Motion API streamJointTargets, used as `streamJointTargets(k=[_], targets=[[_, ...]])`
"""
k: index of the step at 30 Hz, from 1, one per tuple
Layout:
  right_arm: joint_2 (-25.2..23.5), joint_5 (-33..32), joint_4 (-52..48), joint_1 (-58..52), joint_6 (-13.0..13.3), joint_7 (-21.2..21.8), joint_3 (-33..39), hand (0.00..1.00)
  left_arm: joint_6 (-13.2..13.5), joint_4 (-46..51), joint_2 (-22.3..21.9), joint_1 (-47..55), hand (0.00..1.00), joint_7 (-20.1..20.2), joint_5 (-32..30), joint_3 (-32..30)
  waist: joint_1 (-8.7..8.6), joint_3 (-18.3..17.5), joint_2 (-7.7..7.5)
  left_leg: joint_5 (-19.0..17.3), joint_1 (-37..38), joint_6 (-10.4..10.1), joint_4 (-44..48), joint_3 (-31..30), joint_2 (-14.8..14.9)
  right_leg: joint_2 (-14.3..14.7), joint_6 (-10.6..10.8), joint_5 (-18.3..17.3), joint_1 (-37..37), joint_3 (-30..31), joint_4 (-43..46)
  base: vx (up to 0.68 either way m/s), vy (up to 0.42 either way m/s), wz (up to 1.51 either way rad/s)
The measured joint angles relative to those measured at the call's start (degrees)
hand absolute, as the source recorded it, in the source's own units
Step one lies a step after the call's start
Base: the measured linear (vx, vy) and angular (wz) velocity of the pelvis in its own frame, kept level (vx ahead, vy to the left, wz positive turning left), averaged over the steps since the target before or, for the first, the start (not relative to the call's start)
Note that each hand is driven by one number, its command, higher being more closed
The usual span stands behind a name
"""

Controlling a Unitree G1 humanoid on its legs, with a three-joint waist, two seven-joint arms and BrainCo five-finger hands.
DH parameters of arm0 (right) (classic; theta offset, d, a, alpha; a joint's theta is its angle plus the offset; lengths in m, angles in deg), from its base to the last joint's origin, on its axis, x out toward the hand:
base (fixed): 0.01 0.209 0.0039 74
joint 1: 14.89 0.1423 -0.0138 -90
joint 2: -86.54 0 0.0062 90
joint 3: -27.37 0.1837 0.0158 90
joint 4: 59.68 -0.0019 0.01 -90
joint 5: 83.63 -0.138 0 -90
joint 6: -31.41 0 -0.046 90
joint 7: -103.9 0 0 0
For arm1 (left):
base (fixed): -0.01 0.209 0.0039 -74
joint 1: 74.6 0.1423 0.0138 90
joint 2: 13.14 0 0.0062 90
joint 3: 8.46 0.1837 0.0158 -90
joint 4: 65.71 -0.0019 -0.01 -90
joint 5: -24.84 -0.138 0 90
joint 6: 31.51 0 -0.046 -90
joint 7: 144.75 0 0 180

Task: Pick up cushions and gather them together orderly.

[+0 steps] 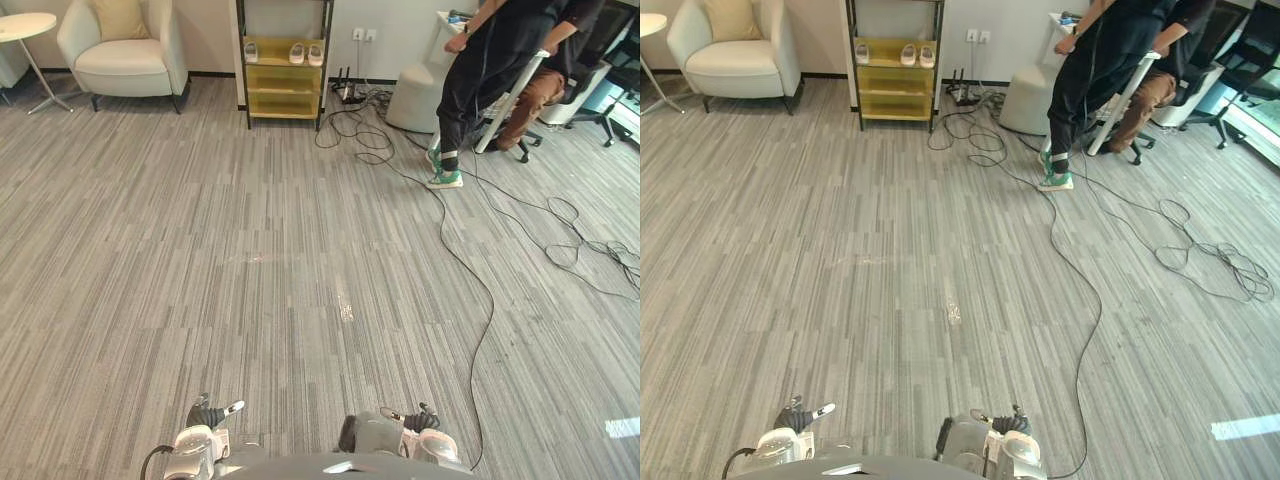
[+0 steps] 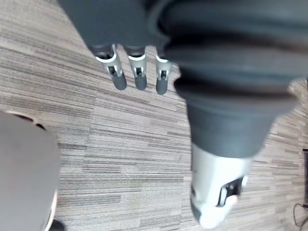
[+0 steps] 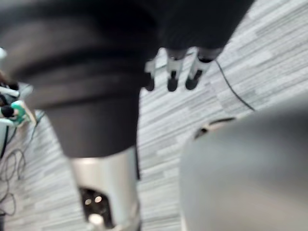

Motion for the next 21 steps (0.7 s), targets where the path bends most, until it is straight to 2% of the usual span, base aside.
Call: streamJointTargets(k=[2, 3, 4, 6, 7, 8, 9, 11, 13, 14, 15, 17, 19, 20, 21], targets=[[-0.14, -0.18, -0.1, 0.06, -0.25, -0.06, 0.25, 0.0, -0.01, -0.37, -0.02, -0.22, 0.0, 0.0, -0.72, 0.02, -0.05, 0.05, 0.02, -1.14, 1.74, -1.96, -1.14, -1.53, 1.03, 1.99, 0.02, 7.03, -0.04, 0.81, -17.99, 0.32, -0.122, 0.39], [-0.15, -0.24, -0.12, 0.04, -0.34, -0.05, 0.41, 0.0, -0.01, -0.38, -0.12, -0.21, 0.0, -0.01, -0.8, 0.02, -0.02, 0.11, 0.09, -1.59, 2.68, -2.65, -1.27, -1.9, 1.2, 2.07, -0.05, 8.83, -0.12, 1.38, -21.2, 0.5, -0.224, 0.41], [-0.21, -0.4, -0.34, 0.05, -0.37, -0.06, 0.67, 0.0, -0.01, -0.48, -0.3, -0.21, 0.0, -0.01, -1.26, 0.02, -0.34, 0.21, 0.11, -2.96, 4.81, -4.06, -1.93, -3.09, 1.57, 2.47, 0.21, 12.36, 0.27, 3.28, -26.05, 0.52, -0.251, 0.39], [-0.07, -0.49, -0.67, 0.22, -0.3, -0.04, 1.11, 0.0, 0.01, -1.12, -1.01, -0.31, 0.0, 0.01, -1.79, 0.01, -0.62, 0.51, 0.88, -4.82, 7.12, -5.33, -1.65, -6.05, 3.53, 3.45, -0.45, 18.73, 1.45, 3.57, -22.98, 0.5, -0.283, 0.57], [-0.08, -0.47, -0.66, 0.46, -0.3, -0.05, 1.37, 0.0, 0.01, -1.37, -1.11, -0.55, 0.0, 0.05, -1.84, 0.02, -0.55, 0.61, 1.41, -4.74, 7.42, -5.35, -1.35, -6.76, 3.89, 3.63, -0.76, 18.28, 1.0, 3.5, -20.48, 0.47, -0.295, 0.58], [0.64, -0.39, -0.66, 0.75, -0.29, -0.08, 2.0, 0.0, 0.1, -1.4, -2.13, -0.74, 0.0, 0.11, -1.94, 0.36, -0.27, 0.59, 2.81, -4.54, 7.16, -5.52, 1.04, -8.15, 5.37, 4.18, -2.66, 14.59, -0.16, 2.7, -15.33, 0.37, -0.227, 0.39], [1.0, -0.39, -0.67, 0.88, -0.25, -0.06, 2.34, 0.0, 0.18, -1.47, -2.98, -0.47, 0.0, 0.11, -2.05, 0.54, -0.16, 0.35, 3.79, -4.33, 5.71, -5.96, 4.72, -9.31, 6.86, 4.55, -3.16, 11.96, -0.14, 1.33, -12.85, 0.47, -0.277, 0.35], [1.14, 0.05, -0.57, 0.88, -0.26, -0.11, 2.36, 0.0, 0.18, -1.38, -2.96, -0.51, 0.0, 0.27, -2.39, 0.53, -0.17, 0.05, 4.59, -2.21, 2.94, -8.11, 12.54, -10.73, 8.47, 4.9, -4.39, 9.0, 1.05, -0.4, -10.3, 0.5, -0.259, 0.31], [1.22, 0.35, -0.23, 0.71, -0.42, -0.2, 2.27, 0.0, 0.19, -1.12, -2.71, -0.6, 0.0, 0.62, -2.91, 0.45, -0.39, 0.11, 4.68, 3.23, -0.89, -8.67, 22.76, -12.62, 9.76, 5.49, -4.93, 6.46, 4.32, -1.76, -10.29, 0.4, -0.19, 0.34], [1.31, 0.51, -0.22, 0.16, -0.42, -0.25, 1.94, 0.0, 0.19, -0.8, -2.33, -0.45, 0.0, 0.72, -3.01, 0.38, -0.15, 0.41, 4.31, 9.49, -5.13, -8.76, 33.39, -13.27, 11.04, 6.11, -5.32, 5.02, 7.78, -2.43, -11.47, 0.35, -0.126, 0.2], [1.38, 0.5, -0.16, -0.07, -0.43, -0.27, 1.84, 0.0, 0.19, -0.74, -2.21, -0.45, 0.0, 0.9, -3.04, 0.35, -0.02, 0.45, 4.34, 9.31, -7.08, -8.51, 37.65, -12.96, 11.83, 6.42, -5.5, 4.45, 8.99, -2.59, -11.96, 0.33, -0.098, 0.11], [1.45, 0.5, 0.35, -0.26, -0.51, -0.28, 1.86, 0.0, 0.17, -0.15, -1.88, -0.45, 0.0, 1.41, -3.1, 0.23, 0.11, 0.6, 4.42, 6.76, -12.75, -7.76, 46.17, -9.64, 13.6, 6.92, -5.75, 3.03, 12.47, -2.56, -13.69, 0.28, -0.024, 0.02], [1.47, 0.52, 1.37, -0.46, -0.61, -0.26, 2.06, 0.0, 0.18, 0.37, -1.77, -0.51, 0.0, 1.43, -3.1, 0.6, 0.37, 0.67, 4.31, 3.9, -16.0, -7.01, 44.86, -7.19, 13.68, 6.74, -4.89, 3.35, 15.43, -2.54, -16.05, 0.26, 0.039, 0.02], [1.5, 0.52, 1.98, -0.47, -0.6, -0.27, 2.28, 0.0, 0.21, 0.4, -1.69, -0.56, 0.0, 1.44, -3.11, 0.69, 0.48, 0.75, 4.19, 2.48, -17.11, -7.23, 41.86, -5.98, 13.54, 6.42, -4.24, 3.73, 16.75, -2.5, -16.96, 0.25, 0.106, -0.02], [1.42, 0.43, 2.14, -0.58, -0.61, -0.29, 2.37, 0.0, 0.23, 0.39, -1.38, -0.76, 0.0, 1.42, -3.12, 1.42, 0.67, 0.83, 4.0, 0.89, -17.72, -7.7, 34.51, -4.56, 12.76, 5.52, -3.56, 3.94, 17.9, -2.23, -17.67, 0.27, 0.175, -0.03]])
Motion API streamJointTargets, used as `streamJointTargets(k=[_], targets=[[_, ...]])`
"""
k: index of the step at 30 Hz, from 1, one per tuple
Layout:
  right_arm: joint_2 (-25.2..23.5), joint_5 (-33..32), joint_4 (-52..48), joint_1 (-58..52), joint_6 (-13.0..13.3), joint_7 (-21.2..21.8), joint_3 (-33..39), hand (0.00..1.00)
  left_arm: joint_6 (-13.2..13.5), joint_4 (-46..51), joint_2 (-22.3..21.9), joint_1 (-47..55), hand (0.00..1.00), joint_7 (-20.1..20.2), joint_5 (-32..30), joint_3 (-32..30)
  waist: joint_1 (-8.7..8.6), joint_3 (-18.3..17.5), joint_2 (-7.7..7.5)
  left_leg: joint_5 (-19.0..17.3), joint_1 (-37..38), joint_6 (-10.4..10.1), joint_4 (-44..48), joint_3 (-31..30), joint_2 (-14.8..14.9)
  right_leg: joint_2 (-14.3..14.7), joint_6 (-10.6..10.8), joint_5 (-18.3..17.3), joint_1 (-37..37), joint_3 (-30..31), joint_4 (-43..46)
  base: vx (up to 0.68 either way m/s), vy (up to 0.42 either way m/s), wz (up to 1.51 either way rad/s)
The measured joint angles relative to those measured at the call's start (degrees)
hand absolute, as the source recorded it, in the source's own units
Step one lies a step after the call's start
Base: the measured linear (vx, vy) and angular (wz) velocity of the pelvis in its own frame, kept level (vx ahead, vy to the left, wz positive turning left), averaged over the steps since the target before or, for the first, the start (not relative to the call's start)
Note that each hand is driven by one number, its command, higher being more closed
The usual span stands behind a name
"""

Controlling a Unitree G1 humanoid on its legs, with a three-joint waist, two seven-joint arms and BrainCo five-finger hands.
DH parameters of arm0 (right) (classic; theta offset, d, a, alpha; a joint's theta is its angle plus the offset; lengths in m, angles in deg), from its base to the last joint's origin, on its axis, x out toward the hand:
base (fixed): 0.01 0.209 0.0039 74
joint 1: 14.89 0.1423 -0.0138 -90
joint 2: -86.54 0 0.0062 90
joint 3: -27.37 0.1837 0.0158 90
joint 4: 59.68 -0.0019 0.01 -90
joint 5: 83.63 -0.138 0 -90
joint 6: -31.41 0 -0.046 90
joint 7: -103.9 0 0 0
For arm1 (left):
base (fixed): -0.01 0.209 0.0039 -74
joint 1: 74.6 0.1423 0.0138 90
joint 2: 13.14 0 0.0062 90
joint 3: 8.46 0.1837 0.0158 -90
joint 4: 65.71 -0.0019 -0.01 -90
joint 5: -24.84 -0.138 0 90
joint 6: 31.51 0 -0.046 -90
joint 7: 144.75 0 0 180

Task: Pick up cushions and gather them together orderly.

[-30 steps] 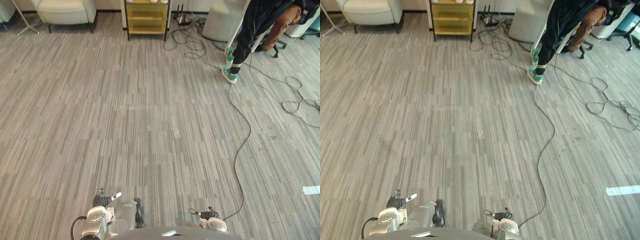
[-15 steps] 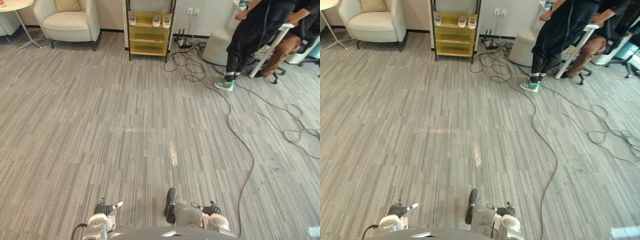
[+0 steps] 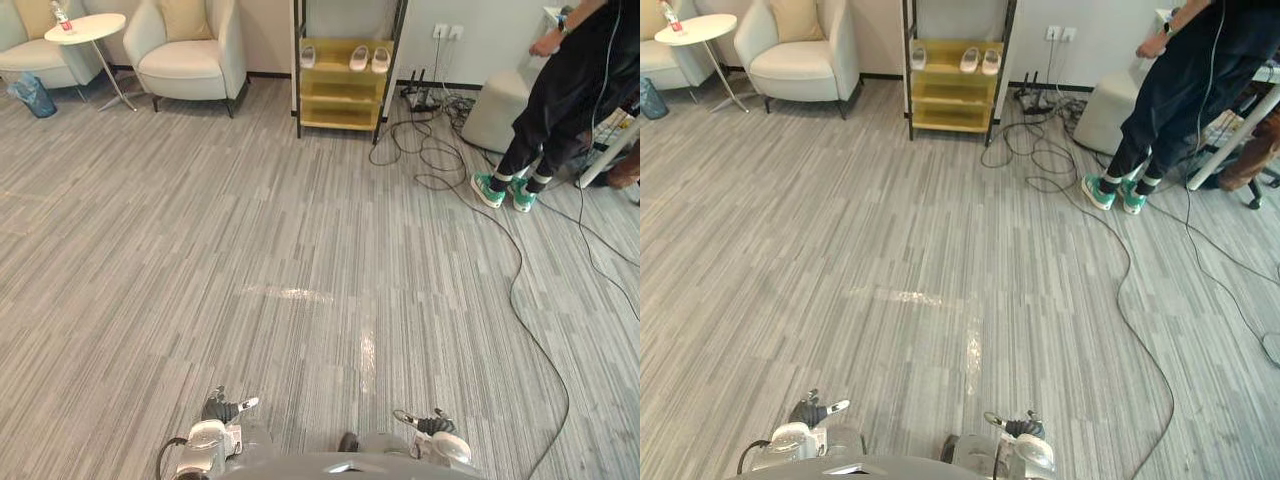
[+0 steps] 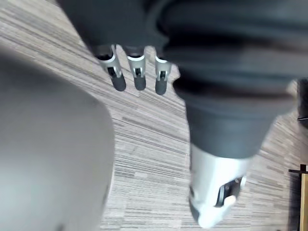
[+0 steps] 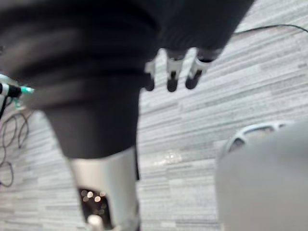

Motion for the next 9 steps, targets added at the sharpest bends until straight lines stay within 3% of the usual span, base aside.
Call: streamJointTargets(k=[2, 3, 5, 9], targets=[[0.22, -0.3, -0.05, -0.12, 0.08, 0.02, 0.17, 0.0, -0.01, -0.09, 0.14, -0.14, 0.0, -0.05, -0.32, 1.52, 0.02, -0.07, 0.25, 2.07, 0.36, -0.4, -17.94, 0.81, -1.68, -1.36, 2.67, -0.54, 0.24, 0.86, 0.6, 0.19, 0.212, -0.09], [0.07, -0.4, 0.01, -0.07, 0.11, 0.03, 0.42, 0.0, 0.0, -0.25, 0.13, -0.39, 0.0, -0.01, -0.3, 1.62, 0.19, 0.09, -0.03, 2.34, 0.86, -0.59, -19.75, 1.11, -2.49, -1.86, 3.63, -0.97, 0.12, 1.59, 1.15, 0.16, 0.205, -0.03], [-1.7, -1.16, 0.44, -0.69, 0.18, 0.01, 0.99, 0.0, 0.04, -1.09, 2.46, -0.98, 0.0, -0.14, -0.13, 2.58, 0.09, -0.67, -3.57, 4.49, 3.29, 1.34, -25.7, 1.93, -7.57, -4.04, 4.56, 0.44, 0.44, 5.87, -2.97, 0.17, 0.195, 0.15], [-2.27, -1.09, 1.62, -0.67, 0.23, -0.07, 2.42, 0.0, 0.05, -2.21, 2.84, -1.12, 0.0, -0.22, -0.13, 2.51, 0.27, -1.12, -4.37, 4.75, 5.75, 1.78, -28.27, 3.51, -9.97, -5.92, 4.93, 2.43, 2.05, 7.66, -5.49, 0.11, 0.14, -0.04]])
